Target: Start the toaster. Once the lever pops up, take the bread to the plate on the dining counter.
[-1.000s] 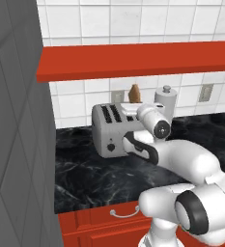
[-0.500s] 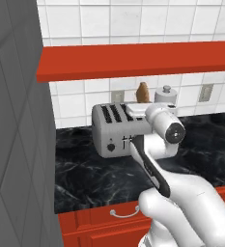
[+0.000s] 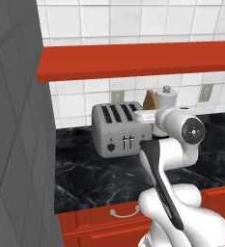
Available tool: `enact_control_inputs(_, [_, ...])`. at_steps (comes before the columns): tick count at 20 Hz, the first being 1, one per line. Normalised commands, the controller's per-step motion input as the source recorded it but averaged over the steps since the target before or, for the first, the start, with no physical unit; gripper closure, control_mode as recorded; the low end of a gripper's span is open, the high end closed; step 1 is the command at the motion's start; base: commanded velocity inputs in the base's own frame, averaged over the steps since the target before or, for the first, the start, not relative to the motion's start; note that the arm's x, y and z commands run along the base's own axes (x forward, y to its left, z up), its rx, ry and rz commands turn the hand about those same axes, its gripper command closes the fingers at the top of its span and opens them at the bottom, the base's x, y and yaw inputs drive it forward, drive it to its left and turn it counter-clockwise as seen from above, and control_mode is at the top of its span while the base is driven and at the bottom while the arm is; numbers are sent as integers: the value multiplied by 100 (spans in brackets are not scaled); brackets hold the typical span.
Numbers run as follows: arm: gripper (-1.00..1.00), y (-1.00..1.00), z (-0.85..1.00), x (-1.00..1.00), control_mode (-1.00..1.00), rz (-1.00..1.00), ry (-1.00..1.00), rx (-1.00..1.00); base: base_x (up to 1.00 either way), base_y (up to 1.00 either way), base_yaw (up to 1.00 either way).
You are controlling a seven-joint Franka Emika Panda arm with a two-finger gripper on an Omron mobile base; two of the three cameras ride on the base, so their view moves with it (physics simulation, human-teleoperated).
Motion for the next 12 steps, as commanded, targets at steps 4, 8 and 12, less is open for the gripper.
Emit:
enact_control_inputs(4, [100, -1, 12, -55, -100, 0, 17, 0, 0, 0, 0])
enact_control_inputs(8, [100, -3, 34, -8, -100, 0, 15, 0, 0, 0, 0])
enact_control_inputs(12, [100, -10, 22, 0, -100, 0, 12, 0, 0, 0, 0])
